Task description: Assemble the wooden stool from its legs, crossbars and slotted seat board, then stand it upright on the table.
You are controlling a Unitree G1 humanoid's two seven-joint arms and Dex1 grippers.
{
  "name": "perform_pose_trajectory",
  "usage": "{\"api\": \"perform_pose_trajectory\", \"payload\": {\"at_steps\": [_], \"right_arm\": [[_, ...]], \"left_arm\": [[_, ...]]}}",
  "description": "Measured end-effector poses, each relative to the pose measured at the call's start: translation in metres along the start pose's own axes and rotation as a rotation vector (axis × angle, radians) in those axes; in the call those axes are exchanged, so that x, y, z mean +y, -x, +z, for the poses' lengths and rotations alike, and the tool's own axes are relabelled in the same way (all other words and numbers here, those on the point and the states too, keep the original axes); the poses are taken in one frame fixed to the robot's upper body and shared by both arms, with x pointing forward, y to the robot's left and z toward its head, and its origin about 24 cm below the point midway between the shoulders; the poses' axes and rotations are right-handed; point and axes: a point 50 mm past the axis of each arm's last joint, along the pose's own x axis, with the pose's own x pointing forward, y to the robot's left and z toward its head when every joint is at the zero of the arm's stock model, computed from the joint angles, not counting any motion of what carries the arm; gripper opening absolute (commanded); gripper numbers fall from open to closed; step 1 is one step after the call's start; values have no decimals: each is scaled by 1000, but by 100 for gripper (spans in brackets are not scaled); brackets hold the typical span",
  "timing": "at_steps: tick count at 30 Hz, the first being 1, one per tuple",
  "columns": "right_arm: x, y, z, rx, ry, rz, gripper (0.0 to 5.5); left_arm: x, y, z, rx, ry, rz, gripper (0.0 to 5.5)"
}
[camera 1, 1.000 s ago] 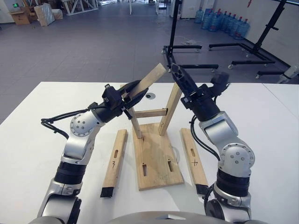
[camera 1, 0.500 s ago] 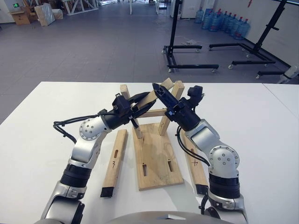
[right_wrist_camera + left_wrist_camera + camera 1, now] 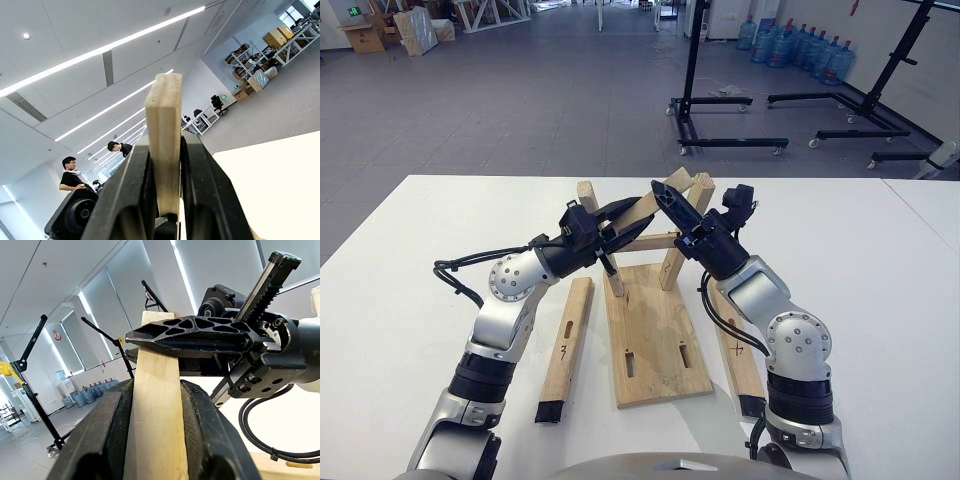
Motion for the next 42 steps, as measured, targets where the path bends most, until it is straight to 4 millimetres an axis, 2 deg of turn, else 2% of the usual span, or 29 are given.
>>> {"api": "perform_pose_trajectory", "payload": {"at_steps": [5,11,15,17,21,25,28,33,37,42], "right_arm": [[-2,6,15,-109,-31,-14,38],[1,59,44,-252,-102,-41,38],[2,91,34,-193,-147,-175,38],[-3,105,34,-168,-79,-324,38],[-5,118,34,-101,34,-477,38],[-1,145,22,29,193,-665,38],[8,152,15,97,306,-717,38],[12,151,13,128,490,-759,38],[9,150,9,114,499,-769,38],[10,162,5,104,471,-821,38]], "left_arm": [[-1,4,-9,61,58,16,257],[-7,16,-12,75,92,75,262],[-7,24,-9,71,85,149,262],[-7,34,-8,77,78,210,262],[-7,47,-4,90,64,296,262],[-9,54,0,98,59,345,262],[-11,55,3,99,59,365,262],[-13,57,3,117,67,364,262],[-13,57,3,119,68,360,262],[-11,53,2,117,65,346,262]]}}
